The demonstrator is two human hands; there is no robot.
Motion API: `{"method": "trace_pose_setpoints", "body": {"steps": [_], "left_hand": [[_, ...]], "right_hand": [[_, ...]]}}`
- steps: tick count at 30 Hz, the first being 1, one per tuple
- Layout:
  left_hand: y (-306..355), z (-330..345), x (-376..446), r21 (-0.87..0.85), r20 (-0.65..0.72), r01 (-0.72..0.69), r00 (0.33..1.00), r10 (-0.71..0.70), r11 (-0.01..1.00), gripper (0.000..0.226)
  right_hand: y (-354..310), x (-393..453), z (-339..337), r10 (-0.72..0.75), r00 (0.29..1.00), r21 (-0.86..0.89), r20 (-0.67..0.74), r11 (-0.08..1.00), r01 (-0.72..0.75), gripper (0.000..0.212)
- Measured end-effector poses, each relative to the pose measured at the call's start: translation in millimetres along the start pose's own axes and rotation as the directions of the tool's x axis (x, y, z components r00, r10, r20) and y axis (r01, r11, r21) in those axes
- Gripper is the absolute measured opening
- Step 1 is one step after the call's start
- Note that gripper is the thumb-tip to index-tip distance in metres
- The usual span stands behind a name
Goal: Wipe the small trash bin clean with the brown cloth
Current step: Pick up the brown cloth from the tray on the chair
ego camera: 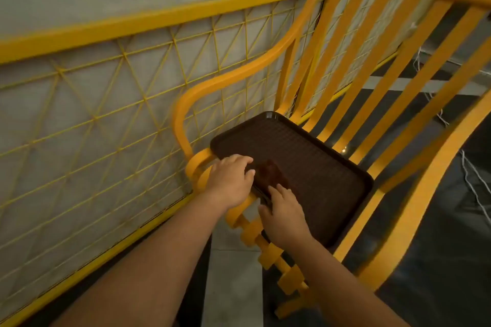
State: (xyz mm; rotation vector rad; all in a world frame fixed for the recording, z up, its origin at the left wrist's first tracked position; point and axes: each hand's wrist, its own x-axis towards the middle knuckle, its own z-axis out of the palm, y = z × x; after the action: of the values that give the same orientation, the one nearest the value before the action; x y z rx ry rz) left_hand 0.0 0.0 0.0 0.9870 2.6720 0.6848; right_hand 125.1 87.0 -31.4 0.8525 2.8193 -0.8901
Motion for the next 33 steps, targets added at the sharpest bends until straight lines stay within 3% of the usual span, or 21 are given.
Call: {"method": "trace_pose_setpoints", "body": {"steps": [10, 17, 21, 22, 24, 26, 29, 31, 33], "left_hand": [[-14, 64, 39, 0.303, 0.149, 0.152, 0.967, -0.204, 0.941, 0.065], [-8, 83, 47, 0.349, 0.075, 0.224, 0.961, -0.266, 0.91, 0.067], [-6, 86, 48, 0.272, 0.009, 0.231, 0.97, -0.243, 0.934, 0.057], [-6, 87, 47, 0.203, -0.011, 0.211, 0.977, -0.214, 0.956, 0.049], [-7, 82, 42, -0.111, -0.024, 0.185, 0.982, -0.189, 0.977, 0.024], [-7, 73, 31, -0.47, -0.003, 0.148, 0.986, -0.169, 0.87, 0.02], [-11, 52, 12, -0.802, 0.0, 0.102, 0.985, -0.171, 0.589, 0.026], [-16, 37, -5, -0.916, 0.019, 0.087, 0.984, -0.175, 0.392, 0.029], [-29, 22, -25, -0.968, 0.036, 0.081, 0.981, -0.19, 0.239, 0.032]], "right_hand": [[24, 18, 39, 0.064, 0.998, -0.149, 0.026, 0.987, -0.06, 0.066], [24, 18, 41, 0.047, 0.999, -0.132, -0.006, 0.99, -0.048, 0.068], [22, 19, 38, 0.068, 0.997, -0.07, 0.033, 0.995, -0.065, 0.066], [21, 19, 35, 0.068, 0.998, -0.042, 0.017, 0.997, -0.067, 0.063], [19, 19, 29, 0.059, 0.992, 0.078, -0.11, 0.996, -0.051, 0.051], [14, 18, 22, 0.073, 0.952, 0.242, -0.298, 0.97, 0.001, 0.04], [5, 19, 14, 0.092, 0.893, 0.392, -0.441, 0.914, 0.1, 0.052], [-7, 19, 8, 0.094, 0.923, 0.518, -0.372, 0.847, 0.122, 0.064], [-22, 13, 5, 0.057, 0.977, 0.714, -0.205, 0.691, 0.109, 0.064]]}}
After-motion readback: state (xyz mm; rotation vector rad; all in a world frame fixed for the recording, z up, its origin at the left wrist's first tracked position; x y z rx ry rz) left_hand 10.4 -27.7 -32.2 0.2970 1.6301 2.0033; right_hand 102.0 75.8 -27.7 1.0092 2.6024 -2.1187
